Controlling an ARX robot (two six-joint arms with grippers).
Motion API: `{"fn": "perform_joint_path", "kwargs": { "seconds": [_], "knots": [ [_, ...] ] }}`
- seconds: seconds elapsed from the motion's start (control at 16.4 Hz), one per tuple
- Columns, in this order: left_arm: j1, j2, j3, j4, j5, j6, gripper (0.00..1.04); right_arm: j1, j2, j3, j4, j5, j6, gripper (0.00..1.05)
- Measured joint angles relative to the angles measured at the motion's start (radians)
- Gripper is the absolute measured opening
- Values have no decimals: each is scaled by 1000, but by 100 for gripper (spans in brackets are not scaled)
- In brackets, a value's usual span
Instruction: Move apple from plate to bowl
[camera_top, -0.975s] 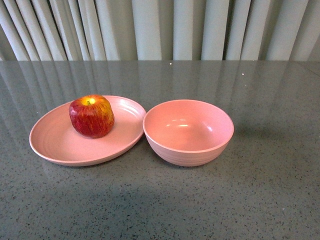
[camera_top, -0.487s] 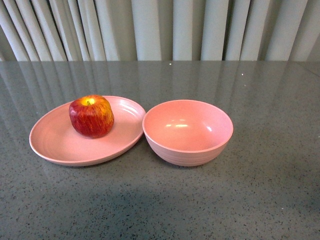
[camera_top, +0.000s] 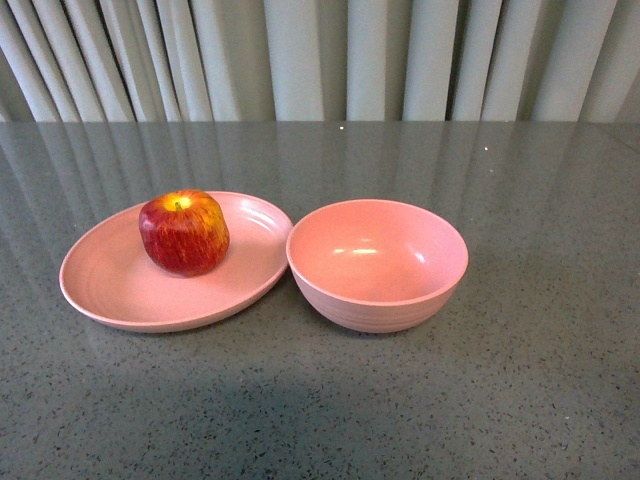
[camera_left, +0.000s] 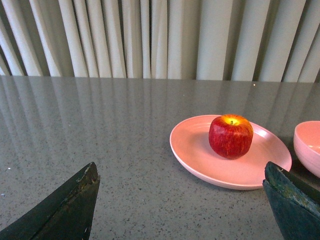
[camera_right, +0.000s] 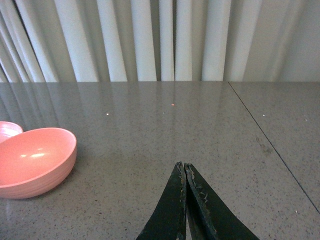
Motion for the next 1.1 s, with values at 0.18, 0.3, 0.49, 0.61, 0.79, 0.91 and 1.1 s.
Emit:
{"fn": "perform_joint_path", "kwargs": {
  "seconds": [0.18,0.3,0.49,0.61,0.79,0.91,1.1],
  "knots": [
    [0,0,0,0,0,0,98,-122,-60,-25,-24,-110,-4,2],
    [0,0,0,0,0,0,98,-116,-88,-42,-43,-116,-5,2],
    [0,0,0,0,0,0,98,-116,-173,-50,-147,-115,-6,2],
    [0,0,0,0,0,0,98,-116,-295,-77,-182,-116,-7,2],
    [0,0,0,0,0,0,98,-116,-295,-79,-200,-116,-7,2],
    [0,0,0,0,0,0,98,-116,-295,-79,-201,-116,-7,2],
    [0,0,0,0,0,0,98,-116,-295,-79,-201,-116,-7,13]
  ]
}}
